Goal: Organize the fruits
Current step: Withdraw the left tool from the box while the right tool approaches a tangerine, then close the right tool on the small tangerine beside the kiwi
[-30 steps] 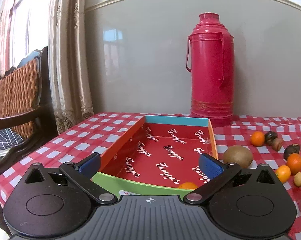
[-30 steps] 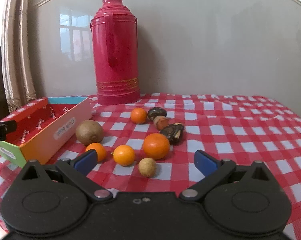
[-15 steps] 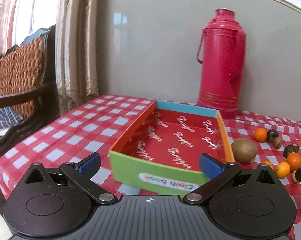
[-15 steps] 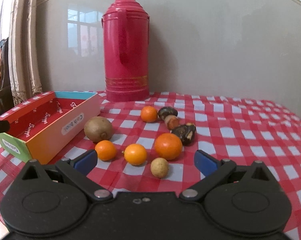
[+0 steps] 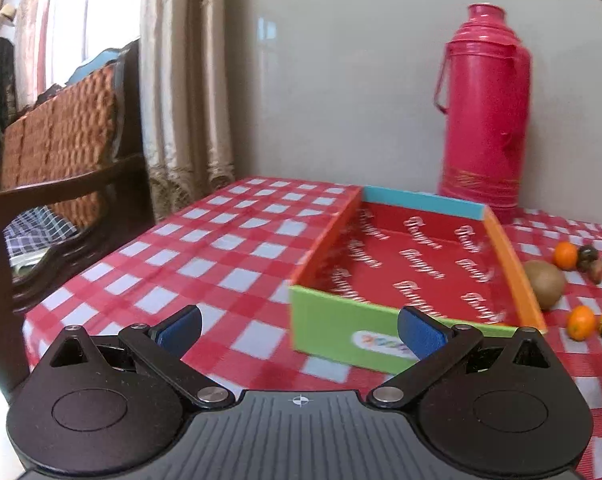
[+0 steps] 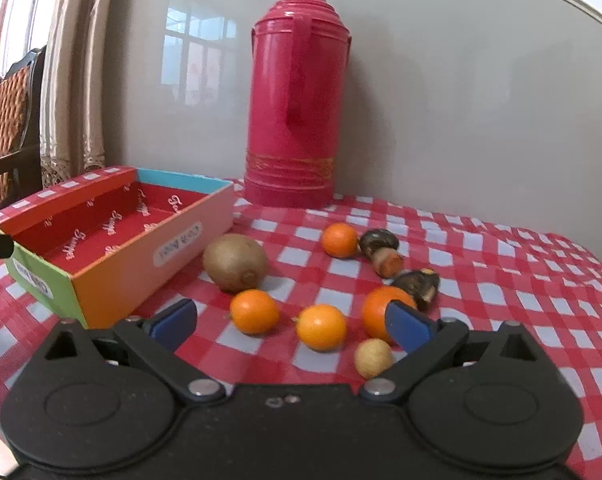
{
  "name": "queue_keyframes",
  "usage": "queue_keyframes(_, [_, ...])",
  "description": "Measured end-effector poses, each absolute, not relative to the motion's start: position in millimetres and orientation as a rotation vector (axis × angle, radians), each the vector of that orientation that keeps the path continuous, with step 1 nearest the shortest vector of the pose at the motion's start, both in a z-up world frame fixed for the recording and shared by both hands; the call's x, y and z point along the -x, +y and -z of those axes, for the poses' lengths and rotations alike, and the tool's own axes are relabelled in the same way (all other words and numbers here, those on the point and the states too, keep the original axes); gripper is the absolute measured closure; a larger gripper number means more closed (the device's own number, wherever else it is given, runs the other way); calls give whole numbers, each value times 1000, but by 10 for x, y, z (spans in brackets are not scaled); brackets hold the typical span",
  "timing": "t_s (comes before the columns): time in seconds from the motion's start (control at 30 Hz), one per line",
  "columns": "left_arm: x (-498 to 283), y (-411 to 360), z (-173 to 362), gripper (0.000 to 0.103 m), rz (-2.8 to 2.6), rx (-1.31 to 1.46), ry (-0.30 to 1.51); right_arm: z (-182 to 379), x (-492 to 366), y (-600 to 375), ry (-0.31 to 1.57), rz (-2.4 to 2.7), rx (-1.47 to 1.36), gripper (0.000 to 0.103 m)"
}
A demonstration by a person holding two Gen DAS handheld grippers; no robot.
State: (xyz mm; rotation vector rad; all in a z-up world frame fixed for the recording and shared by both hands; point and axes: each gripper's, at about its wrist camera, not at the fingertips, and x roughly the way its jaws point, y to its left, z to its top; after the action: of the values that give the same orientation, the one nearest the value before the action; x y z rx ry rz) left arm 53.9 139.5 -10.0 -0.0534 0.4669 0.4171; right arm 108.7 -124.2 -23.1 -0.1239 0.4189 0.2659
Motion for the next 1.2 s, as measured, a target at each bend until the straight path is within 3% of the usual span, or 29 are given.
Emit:
queue_keyframes(0.23, [-531,1584,139,0,-452,62,489,260,-1145,-1215,452,-225,149,21])
queue_keyframes(0.4, [-528,1565,131,0,-440,58,479,279,-1206,-1470,497,-161,100,33])
queue_keyframes(0.73, [-514,1512,121,0,-438,28,473,260,-1174,-1161,452,-295,144,39])
queue_keyframes(0.8, [-493,1546,120,0,-447,36,476,278,-1212,-1064,465,-309,157,50])
queue_keyframes(1.03, [-464,1658,144,0,-463,35,487,323,-1383,-982,510,-303,149,54])
queue_keyframes(1.2, [-430,1737,150,0,-478,48,485,368,-1476,-959,541,-294,162,71])
